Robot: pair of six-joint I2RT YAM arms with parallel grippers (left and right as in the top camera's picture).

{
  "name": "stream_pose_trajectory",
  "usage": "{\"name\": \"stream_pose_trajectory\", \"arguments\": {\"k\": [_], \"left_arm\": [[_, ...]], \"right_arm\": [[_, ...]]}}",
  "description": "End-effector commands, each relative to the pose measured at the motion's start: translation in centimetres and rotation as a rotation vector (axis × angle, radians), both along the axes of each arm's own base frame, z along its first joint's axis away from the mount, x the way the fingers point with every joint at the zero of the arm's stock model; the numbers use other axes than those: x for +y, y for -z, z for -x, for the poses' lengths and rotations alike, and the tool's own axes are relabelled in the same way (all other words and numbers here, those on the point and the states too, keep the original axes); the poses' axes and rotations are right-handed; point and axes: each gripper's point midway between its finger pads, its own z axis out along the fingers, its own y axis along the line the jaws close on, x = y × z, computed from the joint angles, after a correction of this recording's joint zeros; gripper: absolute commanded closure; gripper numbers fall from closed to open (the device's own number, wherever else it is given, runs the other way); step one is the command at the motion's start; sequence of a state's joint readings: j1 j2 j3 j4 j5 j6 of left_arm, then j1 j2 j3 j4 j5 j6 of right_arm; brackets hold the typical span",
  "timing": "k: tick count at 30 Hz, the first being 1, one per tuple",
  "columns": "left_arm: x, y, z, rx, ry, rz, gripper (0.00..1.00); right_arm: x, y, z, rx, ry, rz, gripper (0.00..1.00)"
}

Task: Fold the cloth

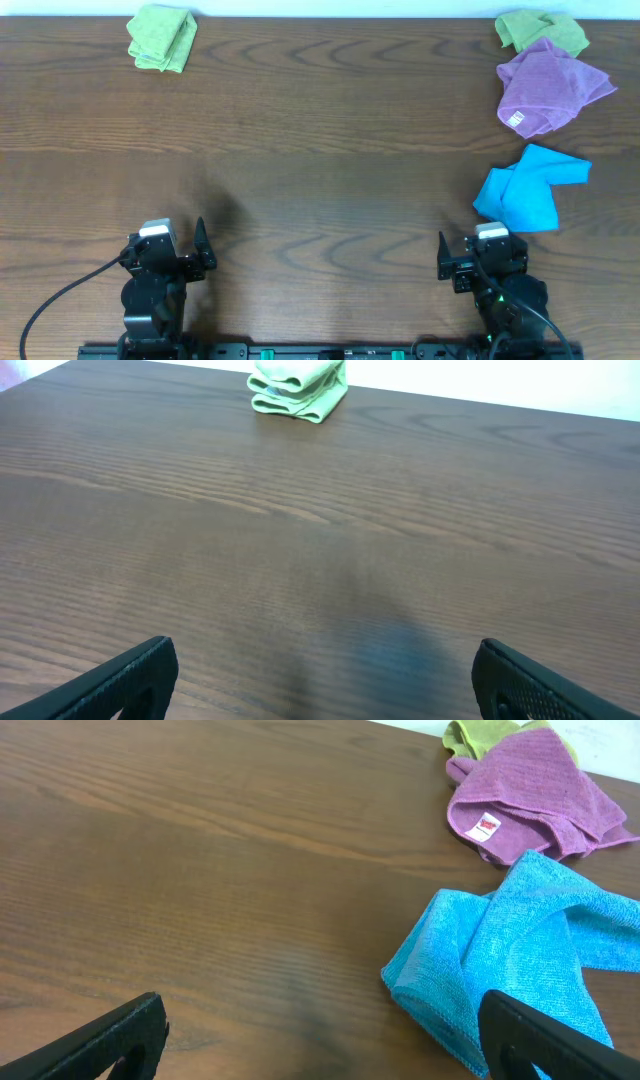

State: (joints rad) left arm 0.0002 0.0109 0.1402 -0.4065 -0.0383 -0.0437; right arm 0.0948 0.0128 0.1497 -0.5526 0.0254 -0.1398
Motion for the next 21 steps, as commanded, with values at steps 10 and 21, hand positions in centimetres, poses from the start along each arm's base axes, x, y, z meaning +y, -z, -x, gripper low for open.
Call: {"name": "stream_pose_trajectory", "arguments": {"k": [10,21], "left_arm": [[0.5,0.8,0.1,0.016,-0.02,-0.024,0.05],[0.5,0.8,0.1,0.016,-0.02,-0.024,0.05]], "right_arm": [[-0.5,-0.8,-0.5,-0.044,0.053,-0.043,0.01],[-3.6,-2.7,-2.5,-0.115,0.347,-0.344,0.01]]}}
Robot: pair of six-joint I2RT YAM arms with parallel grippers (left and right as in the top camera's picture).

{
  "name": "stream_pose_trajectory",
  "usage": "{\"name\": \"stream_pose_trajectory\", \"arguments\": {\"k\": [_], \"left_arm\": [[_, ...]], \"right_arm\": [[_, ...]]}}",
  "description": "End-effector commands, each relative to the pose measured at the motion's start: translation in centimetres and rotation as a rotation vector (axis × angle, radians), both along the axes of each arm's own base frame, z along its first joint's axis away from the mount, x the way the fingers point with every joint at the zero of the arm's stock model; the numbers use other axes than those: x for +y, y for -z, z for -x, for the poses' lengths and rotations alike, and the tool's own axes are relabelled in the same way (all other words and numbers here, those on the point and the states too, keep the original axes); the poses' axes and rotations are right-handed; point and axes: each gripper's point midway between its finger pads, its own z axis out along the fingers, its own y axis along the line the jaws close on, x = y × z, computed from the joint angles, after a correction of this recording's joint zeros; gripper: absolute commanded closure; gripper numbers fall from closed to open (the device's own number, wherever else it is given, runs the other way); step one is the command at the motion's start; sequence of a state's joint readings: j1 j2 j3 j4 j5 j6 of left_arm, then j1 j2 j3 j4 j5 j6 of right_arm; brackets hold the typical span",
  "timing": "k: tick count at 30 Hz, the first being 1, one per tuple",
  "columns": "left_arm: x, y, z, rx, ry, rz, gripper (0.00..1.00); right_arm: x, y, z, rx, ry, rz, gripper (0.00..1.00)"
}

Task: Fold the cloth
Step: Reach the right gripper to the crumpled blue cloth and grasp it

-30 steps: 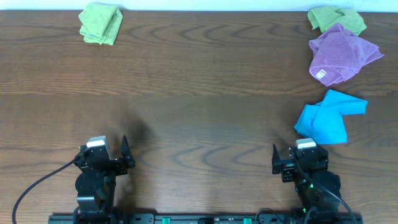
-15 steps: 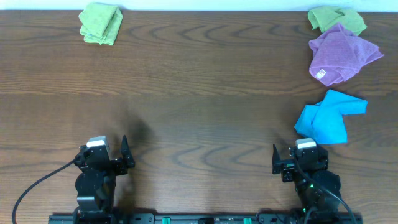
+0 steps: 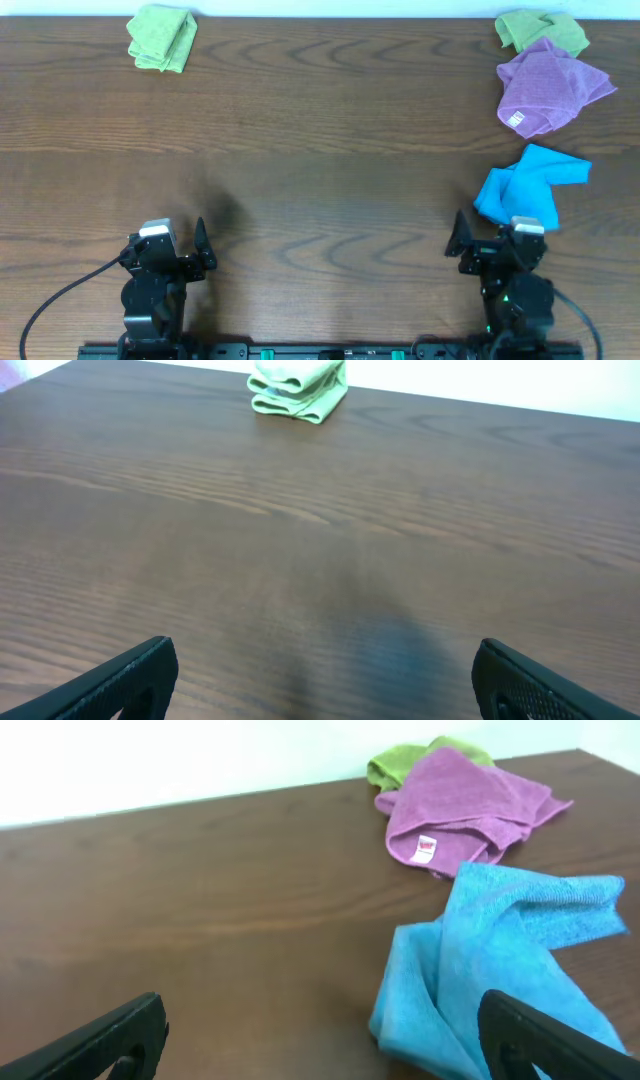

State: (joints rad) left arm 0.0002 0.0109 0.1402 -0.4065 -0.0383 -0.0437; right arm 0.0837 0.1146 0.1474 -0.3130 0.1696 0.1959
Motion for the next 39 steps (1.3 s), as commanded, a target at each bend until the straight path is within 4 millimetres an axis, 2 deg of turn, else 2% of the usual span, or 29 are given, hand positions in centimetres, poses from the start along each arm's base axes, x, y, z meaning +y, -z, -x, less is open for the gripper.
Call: {"name": "stream_pose_trajectory", "arguments": {"k": [1,6,10,13,16,20,23,29,30,33,37,39], "left_arm": [[0.5,0.8,0.1,0.016,-0.02,-0.024,0.04],[0.5,0.8,0.1,0.016,-0.02,-0.024,0.05],[0.5,0.8,0.1,0.016,-0.02,-0.024,0.05],[0.5,0.8,0.1,0.016,-0.02,-0.024,0.05],[0.5,0.8,0.1,0.016,-0.02,-0.024,0.05],[0.5,0.8,0.1,0.016,-0.02,-0.024,0.05],[0.5,0.8,0.1,0.016,-0.02,-0.024,0.05],[0.5,0.8,0.1,0.016,-0.02,-0.024,0.05],[0.5,0.8,0.1,0.016,-0.02,-0.024,0.05],[0.5,0.8,0.1,0.016,-0.02,-0.024,0.05],[0.5,0.8,0.1,0.016,-0.02,-0.024,0.05],[0.5,0.8,0.1,0.016,-0.02,-0.024,0.05]], "right_arm": [[-1.4,0.7,-0.6,0.041,0.093,-0.081,0.01],[-3.6,1.3,-2.4,0.174,0.194,-0.101,0.01],[-6.6,2.2,-4.4,0.318,0.295,-0.11,0.01],[-8.4,3.4,-6.0,0.429,0.289,-0.086,0.01],[-9.2,4.9,-7.4,0.488,0.256,-0.135,0.01],[-10.0,5.7,-7.9,0.51,0.254,-0.078,0.01],[-11.9,6.3,-7.7,0.524,0.32,-0.042,0.01],[-16.1,10.0,-5.8,0.599,0.423,-0.149,0.01],[-16.3,10.4,-5.9,0.601,0.413,-0.158,0.03],[-16.1,11.3,-7.0,0.578,0.338,-0.188,0.18],[-16.2,12.5,-7.6,0.578,0.326,-0.196,0.33],[-16.0,12.9,-7.8,0.578,0.313,-0.205,0.55]]}}
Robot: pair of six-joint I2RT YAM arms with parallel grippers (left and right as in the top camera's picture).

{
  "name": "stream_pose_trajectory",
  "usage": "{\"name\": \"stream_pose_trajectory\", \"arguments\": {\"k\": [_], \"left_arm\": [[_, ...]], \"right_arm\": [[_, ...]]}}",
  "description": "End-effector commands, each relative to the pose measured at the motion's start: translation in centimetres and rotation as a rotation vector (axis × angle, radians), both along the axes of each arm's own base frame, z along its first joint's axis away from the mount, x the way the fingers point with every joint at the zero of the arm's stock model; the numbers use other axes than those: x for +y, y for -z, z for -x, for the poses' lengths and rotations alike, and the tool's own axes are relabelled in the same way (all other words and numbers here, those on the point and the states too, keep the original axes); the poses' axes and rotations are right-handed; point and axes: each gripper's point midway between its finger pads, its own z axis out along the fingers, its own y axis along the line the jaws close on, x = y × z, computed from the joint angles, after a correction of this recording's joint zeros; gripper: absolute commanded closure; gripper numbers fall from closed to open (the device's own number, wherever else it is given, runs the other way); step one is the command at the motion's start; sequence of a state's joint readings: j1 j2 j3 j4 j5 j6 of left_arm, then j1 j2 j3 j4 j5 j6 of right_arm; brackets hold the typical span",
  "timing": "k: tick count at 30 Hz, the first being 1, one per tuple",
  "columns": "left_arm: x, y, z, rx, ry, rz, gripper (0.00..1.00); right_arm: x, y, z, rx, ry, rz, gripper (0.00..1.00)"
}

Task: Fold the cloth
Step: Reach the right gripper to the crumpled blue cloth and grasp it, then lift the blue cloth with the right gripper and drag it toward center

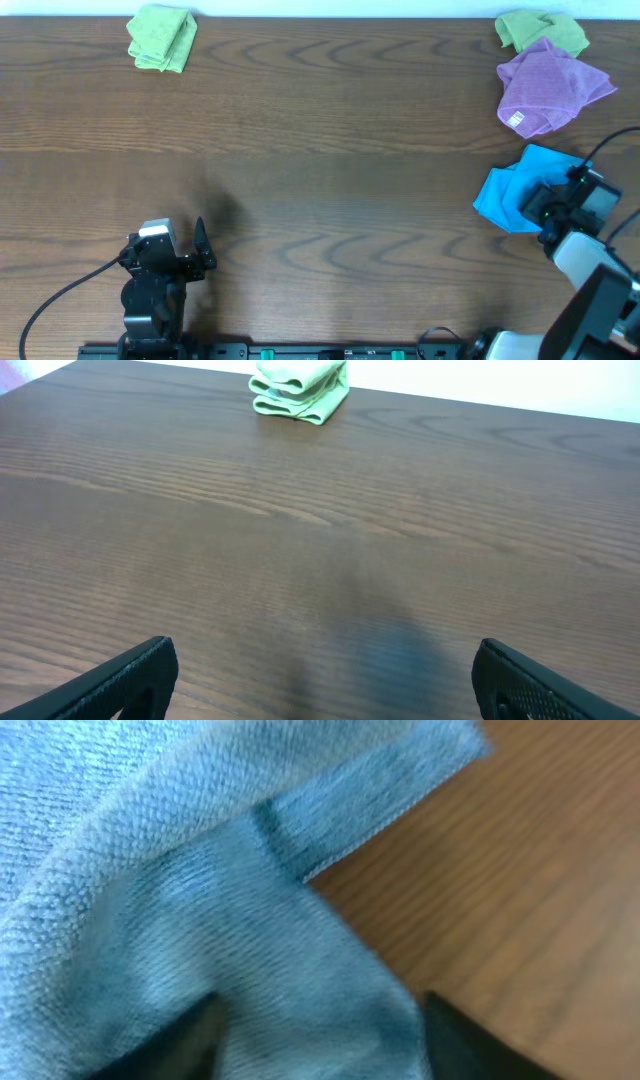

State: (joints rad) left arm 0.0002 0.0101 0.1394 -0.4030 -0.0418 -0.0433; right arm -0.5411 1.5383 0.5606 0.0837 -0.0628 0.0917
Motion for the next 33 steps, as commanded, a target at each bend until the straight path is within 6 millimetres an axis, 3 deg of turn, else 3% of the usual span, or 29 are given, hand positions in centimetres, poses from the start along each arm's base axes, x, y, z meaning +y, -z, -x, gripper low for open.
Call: {"name": "stream_pose_trajectory", "arguments": {"k": [1,4,5,10,16,17,20,24,29,33], "left_arm": [[0.5,0.9,0.1,0.02,-0.017,-0.023,0.05],[0.5,0.9,0.1,0.02,-0.017,-0.023,0.05],[0.5,0.9,0.1,0.02,-0.017,-0.023,0.05],[0.5,0.9,0.1,0.02,-0.017,-0.022,0.05],[0.4,0.9,0.1,0.02,-0.017,-0.022,0.05],[0.5,0.9,0.1,0.02,-0.017,-0.023,0.05],[0.5,0.9,0.1,0.02,-0.017,-0.023,0.05],[0.5,0.9,0.1,0.02,-0.017,-0.022,0.05],[0.4,0.9,0.1,0.02,-0.017,-0.022,0.05],[0.5,0.9,0.1,0.02,-0.017,-0.023,0.05]], "right_arm": [[0.2,0.2,-0.8,-0.022,-0.027,-0.03,0.65],[0.1,0.2,-1.0,-0.031,-0.027,-0.024,0.96],[0.0,0.0,-1.1,-0.034,-0.028,-0.023,0.99],[1.1,-2.1,-3.1,-0.097,-0.101,-0.087,0.99],[4.0,-10.0,-6.6,-0.242,-0.265,-0.154,0.99],[5.1,-12.2,-7.3,-0.278,-0.312,-0.159,0.99],[7.8,-16.2,-8.5,-0.346,-0.409,-0.149,0.99],[12.9,-21.2,-9.9,-0.414,-0.549,-0.126,0.99],[20.7,-25.3,-10.9,-0.475,-0.735,-0.15,0.99],[27.0,-28.0,-10.4,-0.524,-0.884,-0.169,0.99]]}}
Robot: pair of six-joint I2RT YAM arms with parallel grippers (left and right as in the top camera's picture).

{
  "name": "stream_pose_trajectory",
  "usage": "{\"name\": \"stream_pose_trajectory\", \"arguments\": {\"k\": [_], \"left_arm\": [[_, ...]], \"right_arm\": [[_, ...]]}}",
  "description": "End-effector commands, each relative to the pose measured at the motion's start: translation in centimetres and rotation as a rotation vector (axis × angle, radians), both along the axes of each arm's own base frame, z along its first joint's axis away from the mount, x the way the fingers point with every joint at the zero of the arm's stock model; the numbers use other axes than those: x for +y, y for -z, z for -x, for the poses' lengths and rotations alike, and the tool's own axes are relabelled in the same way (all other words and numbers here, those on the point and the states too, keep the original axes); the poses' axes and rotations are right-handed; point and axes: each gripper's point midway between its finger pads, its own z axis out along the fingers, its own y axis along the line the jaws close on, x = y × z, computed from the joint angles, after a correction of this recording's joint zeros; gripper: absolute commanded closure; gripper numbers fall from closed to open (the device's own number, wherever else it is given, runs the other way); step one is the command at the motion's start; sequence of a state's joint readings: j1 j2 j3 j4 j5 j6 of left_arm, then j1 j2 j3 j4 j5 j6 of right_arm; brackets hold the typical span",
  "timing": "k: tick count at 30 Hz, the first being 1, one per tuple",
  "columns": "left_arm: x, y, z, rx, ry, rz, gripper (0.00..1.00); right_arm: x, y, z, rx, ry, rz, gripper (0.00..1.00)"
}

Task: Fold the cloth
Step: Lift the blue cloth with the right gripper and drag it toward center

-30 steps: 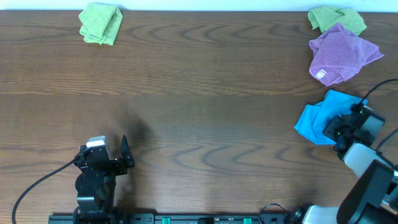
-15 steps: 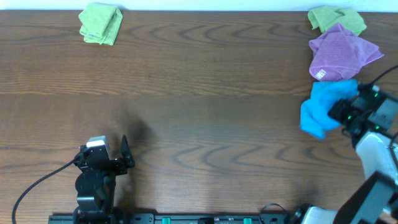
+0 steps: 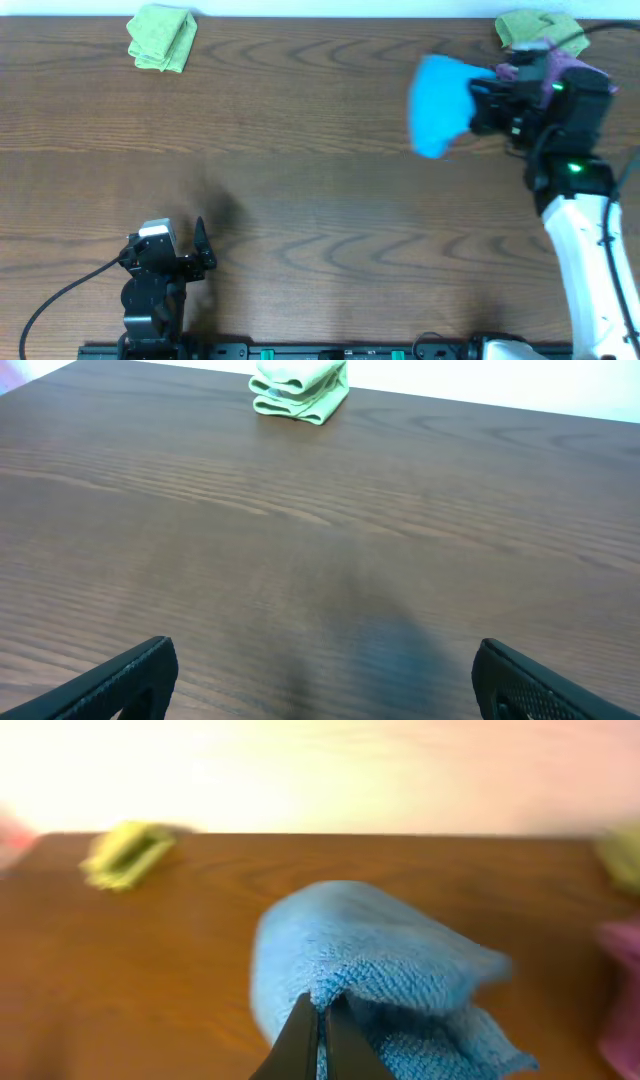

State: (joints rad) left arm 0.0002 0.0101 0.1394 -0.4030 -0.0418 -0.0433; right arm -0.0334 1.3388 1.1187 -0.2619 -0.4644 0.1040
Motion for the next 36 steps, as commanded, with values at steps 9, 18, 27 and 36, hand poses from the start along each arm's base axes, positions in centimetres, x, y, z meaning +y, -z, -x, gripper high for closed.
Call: {"name": "stream_pose_trajectory", "arguments": {"k": [9,18,27,36], "left_arm": [[0.5,0.9,0.1,0.02,-0.017,-0.022,0.05],[0.5,0.9,0.1,0.02,-0.017,-0.023,0.05],[0.5,0.9,0.1,0.02,-0.017,-0.023,0.05],[0.5,0.9,0.1,0.02,-0.017,-0.023,0.05]], "right_arm": [[4.2,-0.3,1.3,0.076,0.019,0.104,0.07],[4.2,10.6,4.0,0.446,-0.082,0.245,0.09],[9.4,21.4,6.1,0.731,-0.302,0.254,0.31],[10.6,22.9,7.5,0.77,-0.383,0.273,0.45]]}}
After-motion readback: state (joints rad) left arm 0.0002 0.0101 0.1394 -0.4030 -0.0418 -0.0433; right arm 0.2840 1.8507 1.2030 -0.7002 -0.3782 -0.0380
